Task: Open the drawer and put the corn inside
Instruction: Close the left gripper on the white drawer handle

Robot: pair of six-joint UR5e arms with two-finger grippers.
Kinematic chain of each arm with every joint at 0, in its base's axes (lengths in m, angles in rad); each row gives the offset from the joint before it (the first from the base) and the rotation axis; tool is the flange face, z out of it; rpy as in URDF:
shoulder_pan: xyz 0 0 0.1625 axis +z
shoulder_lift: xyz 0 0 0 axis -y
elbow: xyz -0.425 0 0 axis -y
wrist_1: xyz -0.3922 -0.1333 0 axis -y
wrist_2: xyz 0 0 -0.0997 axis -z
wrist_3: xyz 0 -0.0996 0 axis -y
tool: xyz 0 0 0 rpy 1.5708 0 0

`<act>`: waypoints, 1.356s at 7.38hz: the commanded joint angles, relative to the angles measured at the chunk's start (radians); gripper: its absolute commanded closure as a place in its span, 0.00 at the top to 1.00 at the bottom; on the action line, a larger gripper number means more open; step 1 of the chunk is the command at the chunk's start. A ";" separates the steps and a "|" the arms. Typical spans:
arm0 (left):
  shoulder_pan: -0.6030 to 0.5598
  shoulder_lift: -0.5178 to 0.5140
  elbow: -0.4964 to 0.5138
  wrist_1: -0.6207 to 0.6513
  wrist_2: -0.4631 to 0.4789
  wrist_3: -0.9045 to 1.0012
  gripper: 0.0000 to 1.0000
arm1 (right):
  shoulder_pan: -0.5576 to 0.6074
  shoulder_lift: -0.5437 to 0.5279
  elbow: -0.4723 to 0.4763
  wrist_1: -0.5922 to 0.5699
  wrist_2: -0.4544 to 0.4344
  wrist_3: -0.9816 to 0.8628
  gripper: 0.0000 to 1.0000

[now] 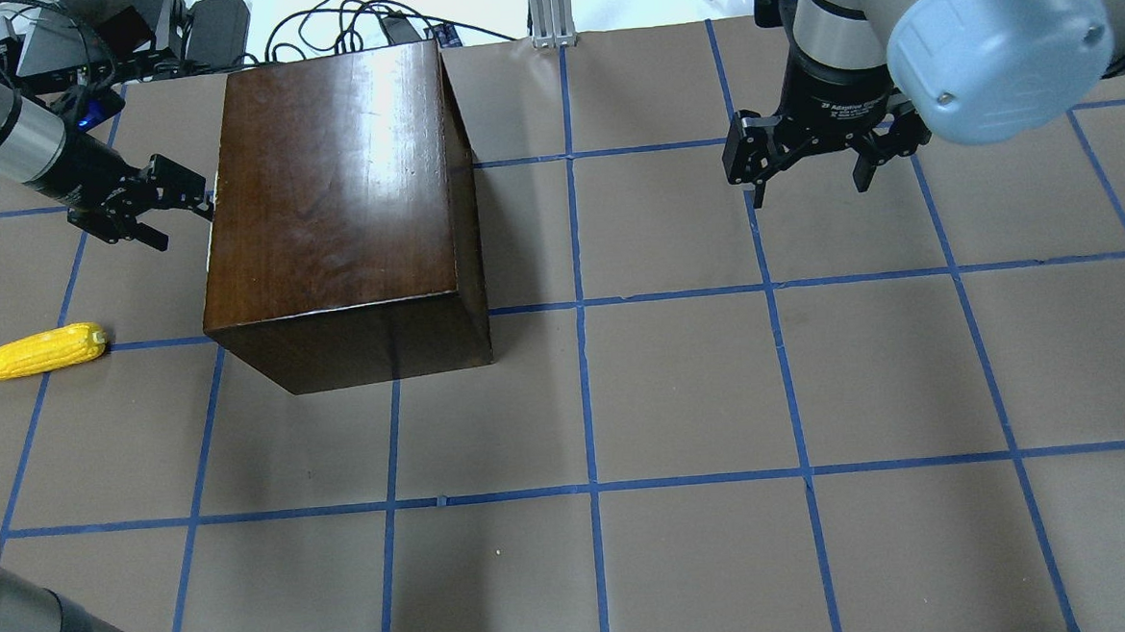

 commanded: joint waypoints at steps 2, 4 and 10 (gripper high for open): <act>0.000 -0.014 0.000 0.002 -0.001 0.006 0.99 | 0.000 0.000 0.000 0.001 0.000 0.000 1.00; 0.000 -0.020 -0.003 0.002 -0.001 0.003 0.99 | 0.000 0.000 0.000 0.001 0.000 0.000 1.00; 0.006 -0.025 0.007 0.000 0.044 0.003 0.99 | 0.000 0.000 0.000 0.001 0.000 0.000 1.00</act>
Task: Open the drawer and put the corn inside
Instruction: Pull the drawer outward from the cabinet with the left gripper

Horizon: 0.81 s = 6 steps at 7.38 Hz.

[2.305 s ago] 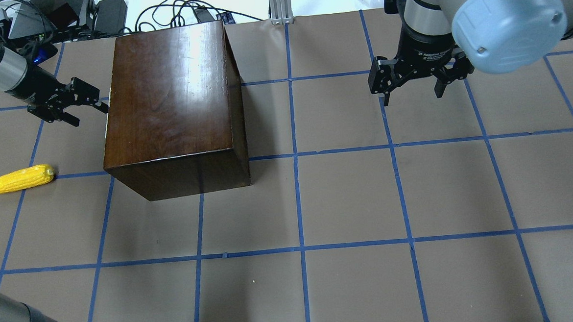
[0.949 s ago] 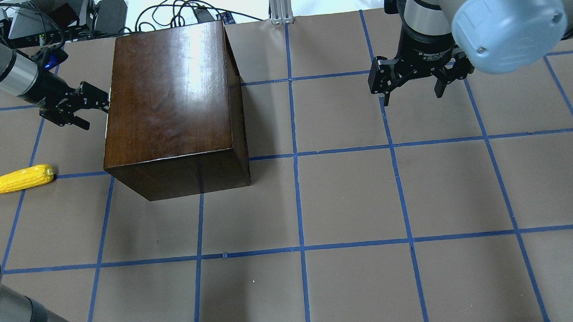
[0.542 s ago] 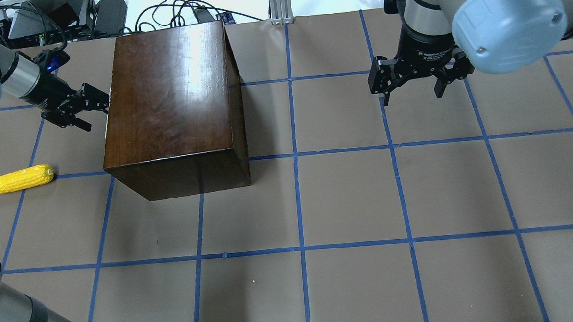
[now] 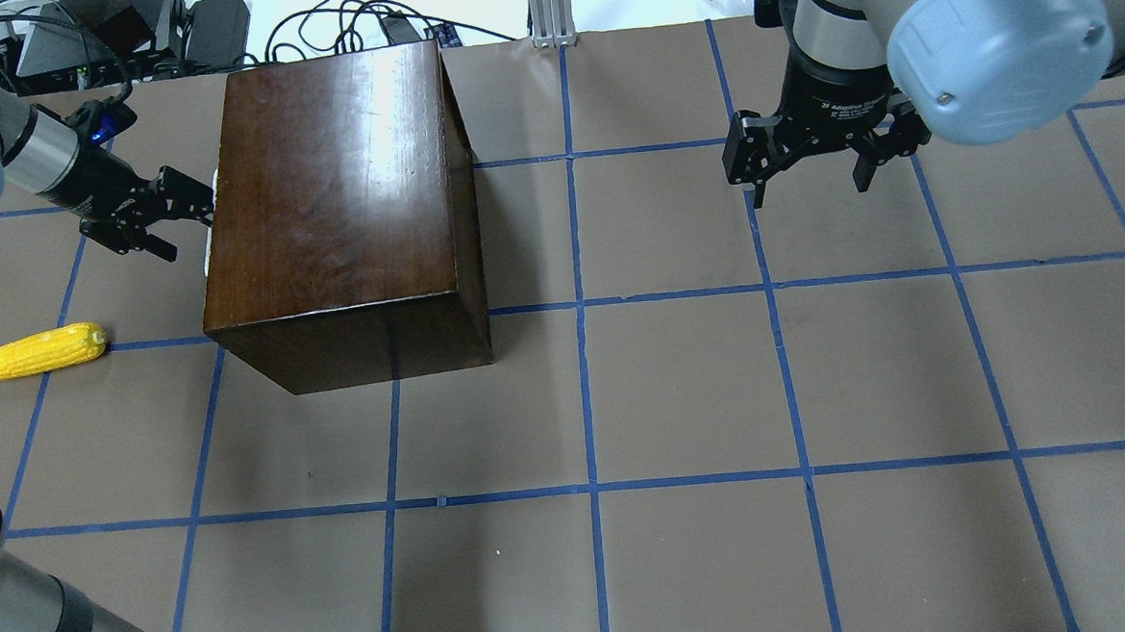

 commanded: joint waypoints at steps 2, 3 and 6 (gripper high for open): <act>0.007 0.004 -0.003 0.003 0.049 0.006 0.99 | 0.000 0.000 0.000 0.000 0.000 0.000 1.00; 0.009 0.007 0.006 0.000 0.052 0.008 0.99 | 0.000 0.000 0.000 0.000 0.000 0.000 1.00; 0.014 0.009 0.009 -0.005 0.075 0.008 0.99 | 0.000 0.000 0.000 0.000 0.000 0.000 1.00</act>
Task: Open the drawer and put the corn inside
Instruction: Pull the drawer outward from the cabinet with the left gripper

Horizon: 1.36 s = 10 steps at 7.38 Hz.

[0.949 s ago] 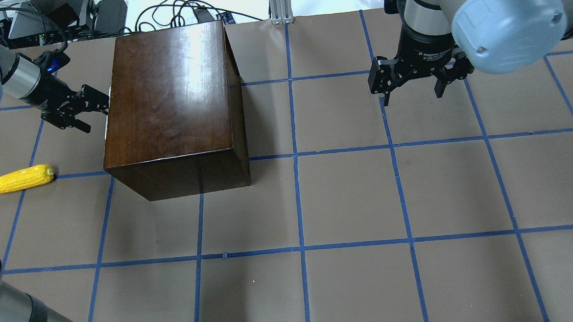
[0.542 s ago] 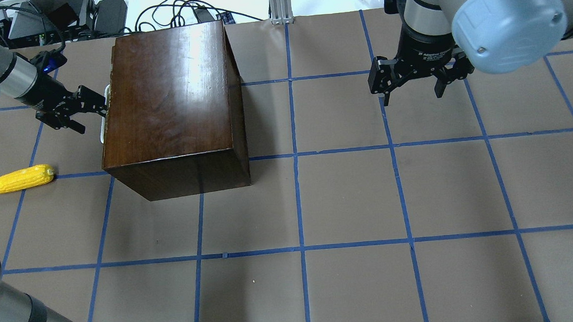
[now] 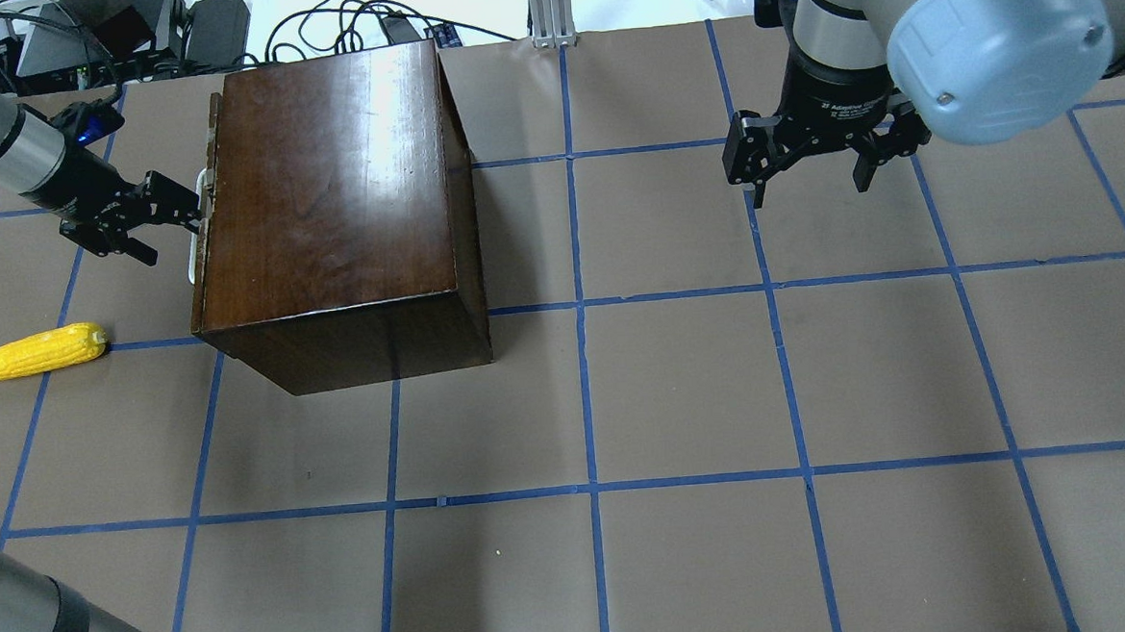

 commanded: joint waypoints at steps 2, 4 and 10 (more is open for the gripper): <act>0.015 0.002 0.004 -0.001 0.014 0.001 0.99 | 0.000 0.000 0.000 -0.002 -0.002 0.000 1.00; 0.029 0.000 0.004 -0.001 0.055 0.003 0.99 | 0.000 0.000 0.000 -0.002 0.000 0.000 1.00; 0.055 0.002 0.004 -0.003 0.063 0.010 0.99 | 0.000 0.000 0.000 0.000 -0.002 0.000 1.00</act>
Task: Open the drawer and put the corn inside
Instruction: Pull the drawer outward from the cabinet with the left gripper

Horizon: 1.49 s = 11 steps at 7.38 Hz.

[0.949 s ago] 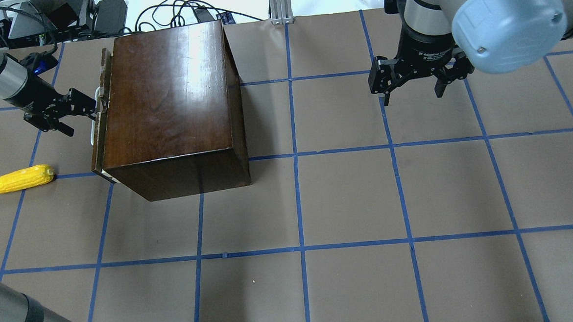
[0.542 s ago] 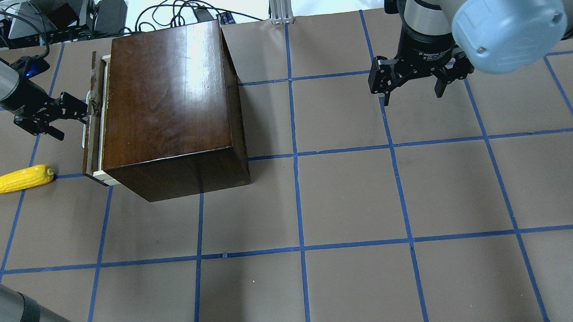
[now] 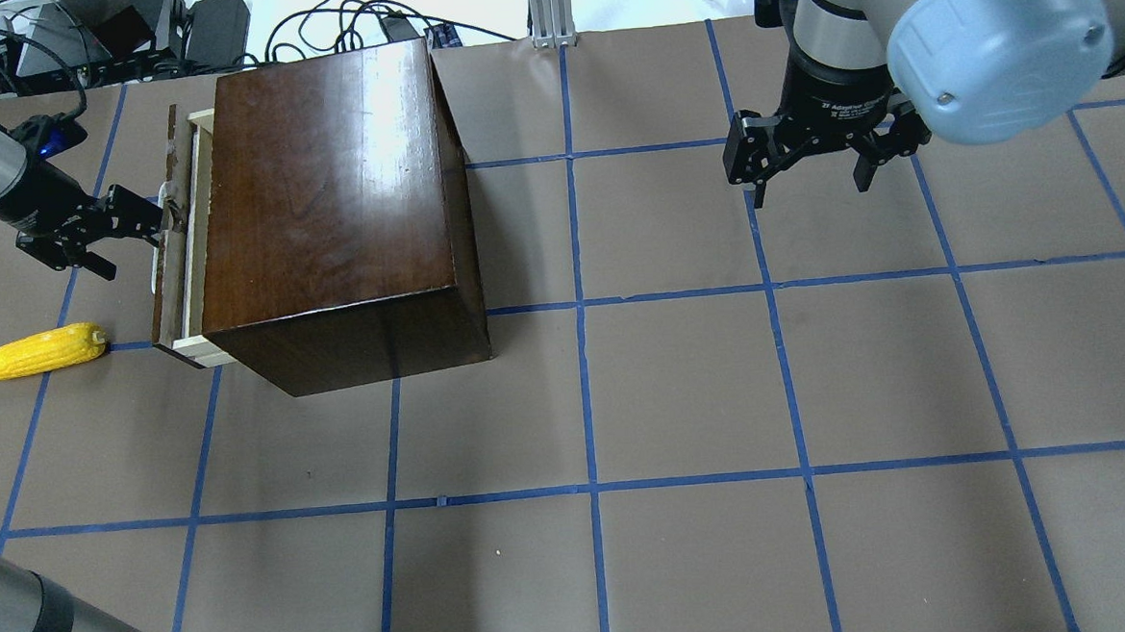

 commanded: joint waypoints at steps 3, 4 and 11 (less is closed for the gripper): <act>0.004 0.001 0.002 0.001 0.031 0.042 0.99 | 0.000 0.000 0.000 0.000 0.002 0.000 1.00; 0.019 0.000 0.000 0.002 0.031 0.050 0.99 | 0.000 0.000 0.000 0.000 0.002 0.000 1.00; 0.045 -0.003 0.044 -0.036 0.060 0.075 0.99 | 0.000 0.000 0.000 0.000 0.000 0.000 1.00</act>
